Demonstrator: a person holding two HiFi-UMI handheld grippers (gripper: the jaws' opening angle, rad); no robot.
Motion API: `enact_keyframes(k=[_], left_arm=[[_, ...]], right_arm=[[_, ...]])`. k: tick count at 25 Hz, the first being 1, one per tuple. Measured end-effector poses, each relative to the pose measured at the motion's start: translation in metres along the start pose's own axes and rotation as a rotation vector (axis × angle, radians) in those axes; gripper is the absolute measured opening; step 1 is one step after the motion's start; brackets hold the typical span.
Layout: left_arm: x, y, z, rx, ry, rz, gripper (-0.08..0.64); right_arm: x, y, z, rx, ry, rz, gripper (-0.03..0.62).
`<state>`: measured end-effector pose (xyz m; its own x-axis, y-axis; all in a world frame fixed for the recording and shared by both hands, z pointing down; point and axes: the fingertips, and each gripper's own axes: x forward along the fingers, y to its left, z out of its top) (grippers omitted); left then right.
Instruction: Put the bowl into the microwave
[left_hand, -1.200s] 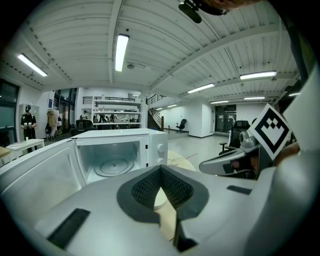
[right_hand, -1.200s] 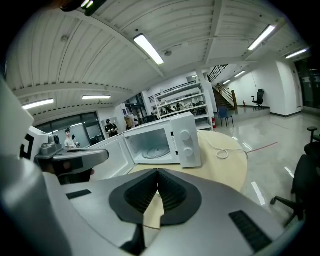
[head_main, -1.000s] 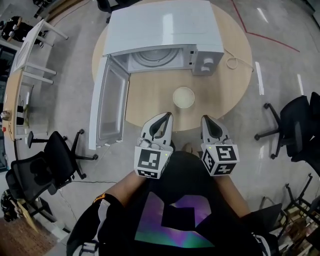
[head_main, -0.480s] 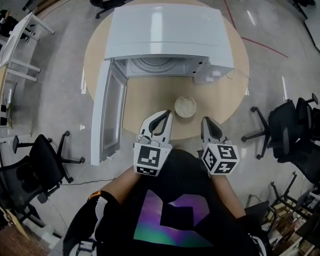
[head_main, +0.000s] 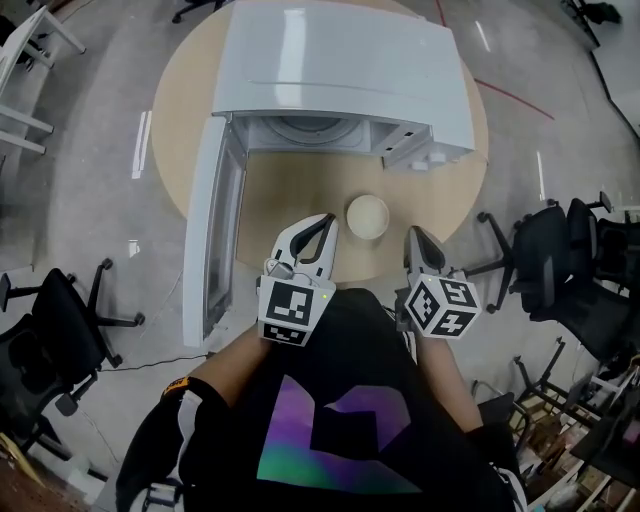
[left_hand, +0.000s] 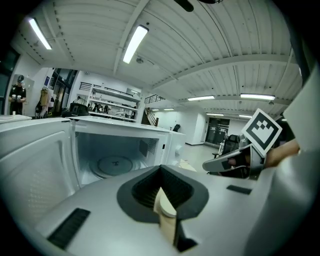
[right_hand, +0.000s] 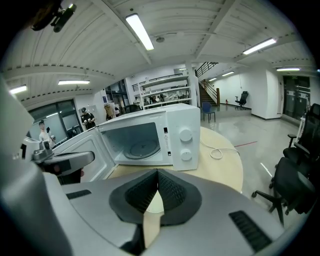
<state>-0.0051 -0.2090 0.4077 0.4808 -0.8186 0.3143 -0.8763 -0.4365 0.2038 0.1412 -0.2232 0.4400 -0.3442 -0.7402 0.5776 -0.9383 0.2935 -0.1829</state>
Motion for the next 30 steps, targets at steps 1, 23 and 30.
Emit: enact_keyframes(k=[1,23,30], left_arm=[[0.000,0.002,-0.001,-0.005,0.001,-0.001,0.046],[0.041,0.018,-0.018,-0.025,0.106,0.136,0.046],[0.060,0.010,-0.026,-0.014,0.151,0.142,0.046]], right_arm=[[0.002,0.000,0.001,-0.002,0.002,-0.004,0.015],[0.066,-0.024,-0.029,-0.045,0.187,0.157,0.015],[0.082,-0.031,-0.055,-0.038,0.312,0.239,0.017]])
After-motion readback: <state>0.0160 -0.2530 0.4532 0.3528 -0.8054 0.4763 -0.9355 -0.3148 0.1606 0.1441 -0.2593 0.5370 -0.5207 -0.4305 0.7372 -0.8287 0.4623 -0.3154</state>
